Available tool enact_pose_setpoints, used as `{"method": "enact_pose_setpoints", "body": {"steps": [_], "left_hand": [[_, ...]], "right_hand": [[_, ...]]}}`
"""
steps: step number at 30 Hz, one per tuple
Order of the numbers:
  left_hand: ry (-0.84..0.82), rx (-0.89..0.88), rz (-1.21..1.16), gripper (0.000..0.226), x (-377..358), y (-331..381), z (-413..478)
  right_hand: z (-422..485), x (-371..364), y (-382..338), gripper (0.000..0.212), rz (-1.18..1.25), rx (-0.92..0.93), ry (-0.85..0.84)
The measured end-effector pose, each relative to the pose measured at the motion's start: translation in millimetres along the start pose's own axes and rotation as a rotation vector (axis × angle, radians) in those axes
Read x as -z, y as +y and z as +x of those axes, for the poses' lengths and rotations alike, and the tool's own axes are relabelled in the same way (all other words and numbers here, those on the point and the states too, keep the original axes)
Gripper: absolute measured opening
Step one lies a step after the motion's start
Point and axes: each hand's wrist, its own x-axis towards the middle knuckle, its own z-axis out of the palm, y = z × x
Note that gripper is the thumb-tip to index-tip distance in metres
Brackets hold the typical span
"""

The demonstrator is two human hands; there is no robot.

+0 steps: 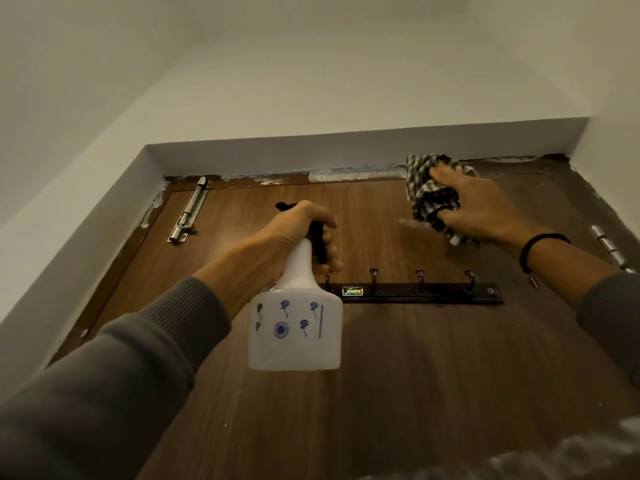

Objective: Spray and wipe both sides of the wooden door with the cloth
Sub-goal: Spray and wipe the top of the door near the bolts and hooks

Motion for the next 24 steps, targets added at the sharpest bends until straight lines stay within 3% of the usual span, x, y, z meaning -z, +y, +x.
{"method": "enact_pose_setpoints", "body": {"steps": [5, 9, 13, 16, 19, 21, 24], "left_hand": [[0.031, 0.047, 0.012, 0.019, -15, -1, 10], [0.048, 0.048, -0.021, 0.027, -5, -6, 10], [0.067, 0.06, -0.023, 0.022, 2, -13, 15], [0.054, 0.075, 0.026, 0.023, 0, -20, 23], [0.072, 0.095, 0.082, 0.025, 3, -26, 32], [0.076, 0.125, 0.092, 0.023, 4, -29, 31], [0.095, 0.093, 0.085, 0.023, 2, -29, 36]], "right_hand": [[14, -1, -2, 0.073, -0.026, -0.018, -0.002], [23, -46, -19, 0.069, -0.066, -0.048, -0.243], [26, -97, -42, 0.06, -0.214, 0.23, -0.559], [48, -98, -36, 0.062, -0.268, 0.265, -0.467], [80, -109, -35, 0.062, -0.237, -0.017, -0.275], [94, -124, -57, 0.064, -0.215, -0.11, -0.247], [111, -145, -102, 0.064, -0.21, 0.059, -0.326]]}}
